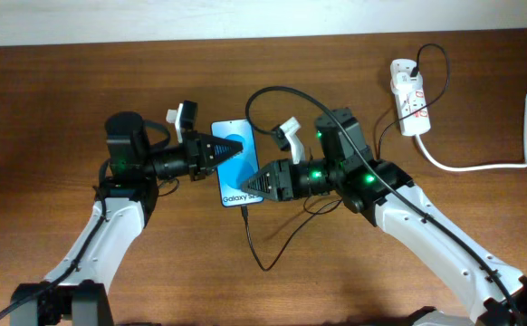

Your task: Plug charger to phone and switch on socket

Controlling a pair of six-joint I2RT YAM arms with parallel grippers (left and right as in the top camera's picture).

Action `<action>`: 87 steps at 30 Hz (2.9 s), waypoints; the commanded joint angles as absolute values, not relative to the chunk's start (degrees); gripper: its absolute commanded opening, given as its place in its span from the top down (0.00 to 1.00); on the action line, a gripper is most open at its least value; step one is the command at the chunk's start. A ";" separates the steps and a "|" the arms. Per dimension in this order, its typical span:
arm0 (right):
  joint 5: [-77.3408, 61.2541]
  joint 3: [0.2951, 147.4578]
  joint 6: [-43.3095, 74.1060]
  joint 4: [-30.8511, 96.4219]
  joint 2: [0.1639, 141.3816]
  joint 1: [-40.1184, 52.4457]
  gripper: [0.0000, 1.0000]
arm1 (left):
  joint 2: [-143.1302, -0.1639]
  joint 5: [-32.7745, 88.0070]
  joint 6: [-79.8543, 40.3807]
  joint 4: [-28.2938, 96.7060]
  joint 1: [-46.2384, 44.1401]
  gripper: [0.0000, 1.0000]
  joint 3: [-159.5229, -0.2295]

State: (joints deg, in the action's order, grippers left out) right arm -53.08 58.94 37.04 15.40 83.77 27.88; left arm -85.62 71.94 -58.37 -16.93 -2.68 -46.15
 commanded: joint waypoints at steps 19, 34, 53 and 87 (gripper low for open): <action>-57.19 60.53 38.00 17.74 83.99 28.08 0.41 | -85.08 63.68 -62.24 -22.46 4.45 1.00 -45.82; -57.71 60.53 38.83 11.73 87.59 30.48 0.65 | -85.08 66.15 -63.42 -22.50 4.45 1.00 -45.82; -59.96 60.53 40.80 7.92 90.15 32.93 0.85 | -85.08 65.98 -63.42 -22.50 4.47 1.00 -45.82; -64.10 60.53 40.34 6.74 90.17 31.51 0.84 | -85.08 68.10 -63.40 -22.48 5.96 1.00 -45.82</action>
